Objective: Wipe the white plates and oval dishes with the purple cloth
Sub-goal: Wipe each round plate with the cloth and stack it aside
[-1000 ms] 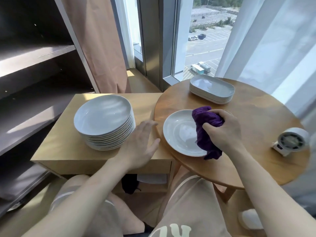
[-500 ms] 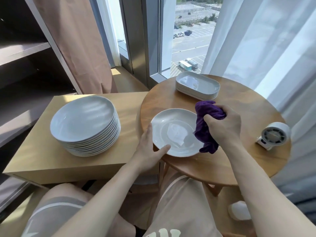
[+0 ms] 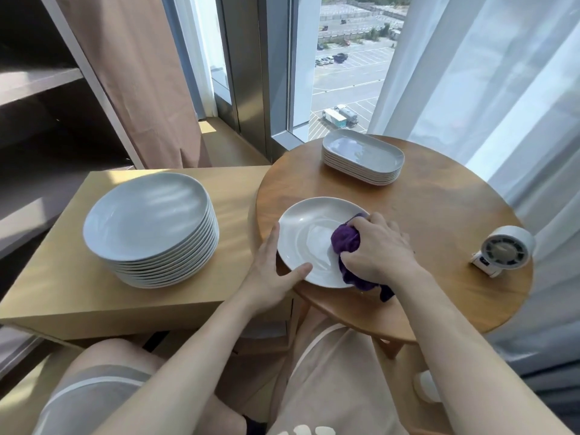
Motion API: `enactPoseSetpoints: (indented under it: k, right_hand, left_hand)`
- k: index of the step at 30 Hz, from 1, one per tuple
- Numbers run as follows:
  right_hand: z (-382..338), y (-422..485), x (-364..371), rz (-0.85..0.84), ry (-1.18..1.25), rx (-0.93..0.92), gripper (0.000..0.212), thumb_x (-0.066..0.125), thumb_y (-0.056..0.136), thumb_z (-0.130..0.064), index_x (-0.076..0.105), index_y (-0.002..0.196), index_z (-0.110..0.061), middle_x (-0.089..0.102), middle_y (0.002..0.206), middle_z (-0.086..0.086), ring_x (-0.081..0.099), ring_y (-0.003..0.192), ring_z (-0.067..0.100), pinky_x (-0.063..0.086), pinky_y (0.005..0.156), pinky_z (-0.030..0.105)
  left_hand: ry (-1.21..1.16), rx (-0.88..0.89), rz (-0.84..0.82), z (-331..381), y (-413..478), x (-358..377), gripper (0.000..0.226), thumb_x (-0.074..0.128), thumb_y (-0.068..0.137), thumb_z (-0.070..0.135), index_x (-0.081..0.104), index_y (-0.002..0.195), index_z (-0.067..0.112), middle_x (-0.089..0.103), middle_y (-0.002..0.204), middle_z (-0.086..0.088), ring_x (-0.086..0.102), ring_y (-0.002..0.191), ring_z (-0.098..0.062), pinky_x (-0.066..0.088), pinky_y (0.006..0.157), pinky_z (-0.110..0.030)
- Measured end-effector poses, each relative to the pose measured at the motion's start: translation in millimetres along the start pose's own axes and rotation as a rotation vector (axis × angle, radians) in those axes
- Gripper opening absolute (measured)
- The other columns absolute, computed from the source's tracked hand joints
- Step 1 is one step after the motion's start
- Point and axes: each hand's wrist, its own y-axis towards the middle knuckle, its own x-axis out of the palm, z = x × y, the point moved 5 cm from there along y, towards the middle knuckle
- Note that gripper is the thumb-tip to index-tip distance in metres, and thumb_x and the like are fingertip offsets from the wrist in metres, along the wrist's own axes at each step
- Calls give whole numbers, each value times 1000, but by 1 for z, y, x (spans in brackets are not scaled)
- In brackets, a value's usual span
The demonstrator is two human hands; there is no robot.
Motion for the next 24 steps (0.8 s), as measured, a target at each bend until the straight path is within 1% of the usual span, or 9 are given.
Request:
enactPoseSetpoints:
  k: [3,6,8,11,14,16,19,22,24]
  right_hand:
    - [-4,-2,-1,-87,-5,-22,53,58,76,-37,54,129,-38,48,126,-10,44,119,27,36,100,43]
    - [-15,-5,4,-166,100,-112,39,61,76,-26,64,113,-41,52,114,-16,50,115,21,44,98,42]
    - [-29,-4,12,-182,160,-180,39,63,77,-22,69,111,-40,55,118,-16,49,117,18,45,101,42]
    - [-47,4,22,-164,157,-261,43,66,79,-24,68,119,-40,53,129,-16,43,126,18,38,109,44]
    - [-57,17,31,-109,177,-281,52,65,79,-23,63,128,-40,50,135,-13,42,127,21,36,110,45]
    - [-63,27,36,-39,187,-281,54,62,81,-24,59,133,-40,50,137,-10,43,125,24,38,107,47]
    - [-67,42,41,40,152,-290,51,59,83,-32,55,133,-38,50,135,-6,44,123,27,41,103,48]
    - [-63,57,41,115,70,-243,47,58,85,-40,52,131,-37,49,134,-3,44,123,28,39,100,45]
    - [-60,62,40,240,-80,-188,41,54,88,-47,53,126,-31,50,130,2,46,119,31,38,97,45]
  left_hand:
    - [-32,-10,-21,0,0,0,116,72,77,71,-2,161,43,2,168,25,4,152,5,12,124,-31]
    - [-57,-34,-56,-1,0,2,120,77,76,68,-5,160,45,-1,168,24,5,152,2,13,125,-31]
    - [-74,-36,-69,-1,1,2,122,79,75,66,-6,160,45,-2,168,23,5,153,0,13,126,-34]
    - [-100,-29,-75,-3,4,0,121,81,78,59,-6,161,44,0,169,22,6,153,0,15,126,-32]
    - [-110,-15,-84,-8,5,0,120,81,78,57,-5,160,48,2,167,24,8,150,6,14,118,-20]
    - [-108,2,-82,-9,5,0,121,81,73,62,-4,158,52,5,166,26,10,147,9,15,116,-17]
    - [-98,17,-63,-8,5,0,122,78,68,69,-3,157,54,7,166,26,11,150,7,17,125,-27]
    - [-14,28,-45,-5,3,-1,115,72,70,77,-7,153,61,7,166,26,12,153,2,20,123,-31]
    - [122,26,-26,-3,0,-2,110,61,71,86,-13,150,63,5,167,25,14,154,-4,27,122,-37]
